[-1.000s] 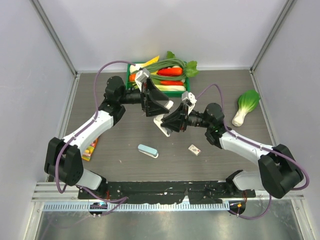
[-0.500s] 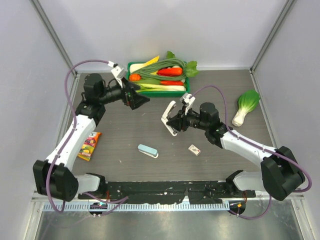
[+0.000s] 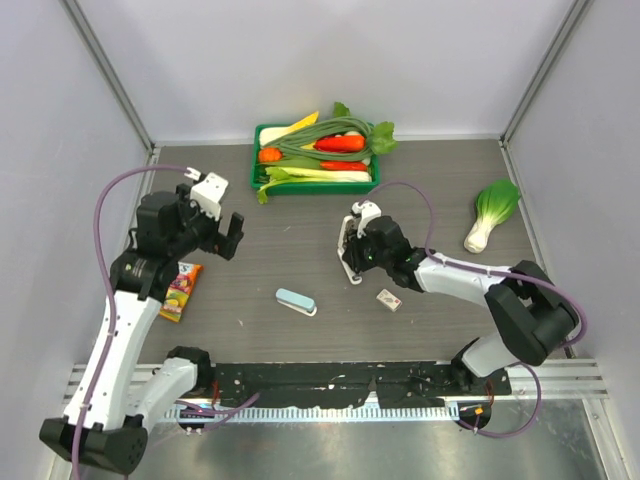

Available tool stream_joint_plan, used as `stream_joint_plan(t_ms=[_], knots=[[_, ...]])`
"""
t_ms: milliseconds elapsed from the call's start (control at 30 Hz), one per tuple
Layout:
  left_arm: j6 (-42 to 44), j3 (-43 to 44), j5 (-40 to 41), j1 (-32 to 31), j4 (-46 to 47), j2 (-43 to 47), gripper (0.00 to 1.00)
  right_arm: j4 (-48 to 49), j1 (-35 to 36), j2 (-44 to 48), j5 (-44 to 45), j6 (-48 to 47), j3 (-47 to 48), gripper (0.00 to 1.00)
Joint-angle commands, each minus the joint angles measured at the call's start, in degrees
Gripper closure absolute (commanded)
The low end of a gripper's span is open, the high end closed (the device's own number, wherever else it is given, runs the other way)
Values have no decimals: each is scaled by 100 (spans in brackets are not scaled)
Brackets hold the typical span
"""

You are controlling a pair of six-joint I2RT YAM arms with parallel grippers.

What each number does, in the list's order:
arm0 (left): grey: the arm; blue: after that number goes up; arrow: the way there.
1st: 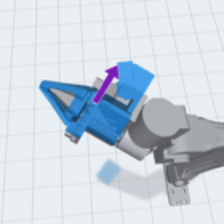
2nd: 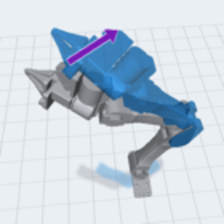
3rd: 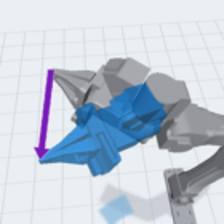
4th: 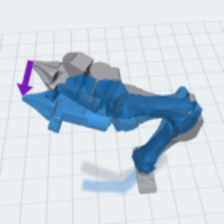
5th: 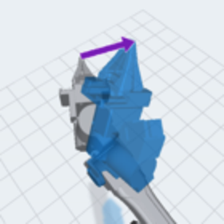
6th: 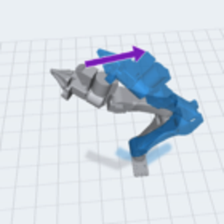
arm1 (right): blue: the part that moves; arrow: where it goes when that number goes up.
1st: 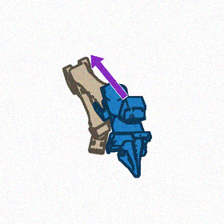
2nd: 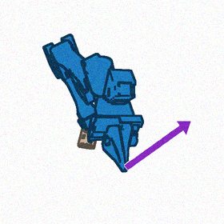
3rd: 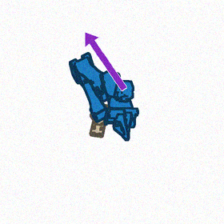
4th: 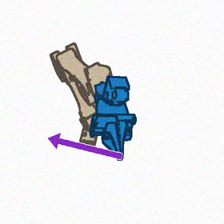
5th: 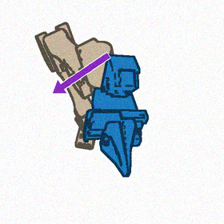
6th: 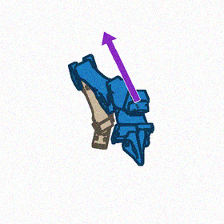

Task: Load the staples into the stapler

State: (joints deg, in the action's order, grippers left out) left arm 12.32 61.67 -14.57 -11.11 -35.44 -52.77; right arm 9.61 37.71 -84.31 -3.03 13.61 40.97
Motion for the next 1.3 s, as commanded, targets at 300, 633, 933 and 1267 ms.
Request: stream_joint_plan(t_ms=[300, 633, 933, 1267], knots=[[350, -331, 605, 57, -402, 689, 0, -46, 807, -586, 1243, 134, 631, 99], [307, -366, 516, 136, -376, 760, 0, 68, 974, -788, 1489, -121, 587, 99], [298, -419, 455, 136, -350, 768, 0, 138, 1080, -938, 1393, -244, 614, 99], [306, -480, 446, 145, -323, 786, 0, 112, 1124, -938, 1401, -297, 649, 89]])
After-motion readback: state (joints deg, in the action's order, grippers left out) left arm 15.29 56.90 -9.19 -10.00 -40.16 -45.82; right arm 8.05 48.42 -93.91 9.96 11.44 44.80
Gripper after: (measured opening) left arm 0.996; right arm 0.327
